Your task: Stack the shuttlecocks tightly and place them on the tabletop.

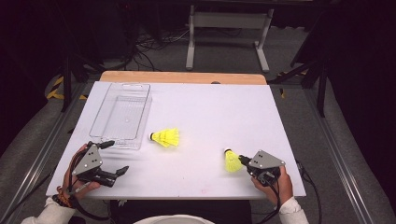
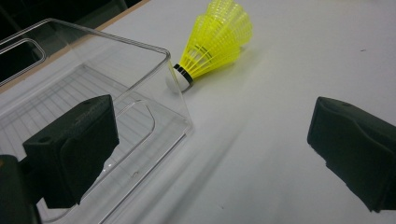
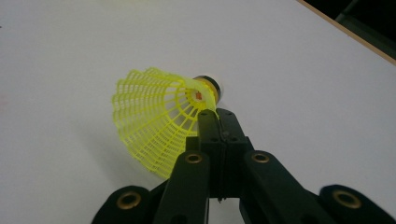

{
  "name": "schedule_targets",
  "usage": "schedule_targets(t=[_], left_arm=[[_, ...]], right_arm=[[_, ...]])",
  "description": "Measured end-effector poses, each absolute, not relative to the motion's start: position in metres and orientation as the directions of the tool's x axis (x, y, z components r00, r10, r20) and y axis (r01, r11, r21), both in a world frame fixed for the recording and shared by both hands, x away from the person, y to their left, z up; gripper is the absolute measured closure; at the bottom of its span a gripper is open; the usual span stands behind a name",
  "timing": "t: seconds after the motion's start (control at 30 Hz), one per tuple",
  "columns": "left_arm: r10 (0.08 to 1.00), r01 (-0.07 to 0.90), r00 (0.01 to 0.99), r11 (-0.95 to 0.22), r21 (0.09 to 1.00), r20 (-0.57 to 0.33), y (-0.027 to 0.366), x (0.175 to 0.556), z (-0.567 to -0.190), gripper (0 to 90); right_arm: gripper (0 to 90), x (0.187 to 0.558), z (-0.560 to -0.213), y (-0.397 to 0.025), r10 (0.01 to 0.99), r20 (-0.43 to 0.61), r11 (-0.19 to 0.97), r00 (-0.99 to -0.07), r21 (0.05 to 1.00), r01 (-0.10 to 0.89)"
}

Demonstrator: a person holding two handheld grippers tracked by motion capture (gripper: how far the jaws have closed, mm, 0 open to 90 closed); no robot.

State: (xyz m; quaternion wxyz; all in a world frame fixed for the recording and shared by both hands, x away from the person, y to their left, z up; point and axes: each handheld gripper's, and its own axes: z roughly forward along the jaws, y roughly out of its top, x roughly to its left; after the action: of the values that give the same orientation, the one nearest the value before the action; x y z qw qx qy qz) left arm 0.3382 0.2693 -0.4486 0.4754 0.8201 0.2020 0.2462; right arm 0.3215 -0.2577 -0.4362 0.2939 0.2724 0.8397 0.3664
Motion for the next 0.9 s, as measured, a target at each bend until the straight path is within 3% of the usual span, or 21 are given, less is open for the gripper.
schedule_targets(t=[0.9], left_arm=[[0.568,0.096,0.795,-0.469,0.878,0.216,0.2693,0.3378,-0.4484,2.8]], right_arm=[[90.0,0.3182,-0.4306,-0.2591,0.685,-0.314,0.564,-0.658,0.8,0.205]])
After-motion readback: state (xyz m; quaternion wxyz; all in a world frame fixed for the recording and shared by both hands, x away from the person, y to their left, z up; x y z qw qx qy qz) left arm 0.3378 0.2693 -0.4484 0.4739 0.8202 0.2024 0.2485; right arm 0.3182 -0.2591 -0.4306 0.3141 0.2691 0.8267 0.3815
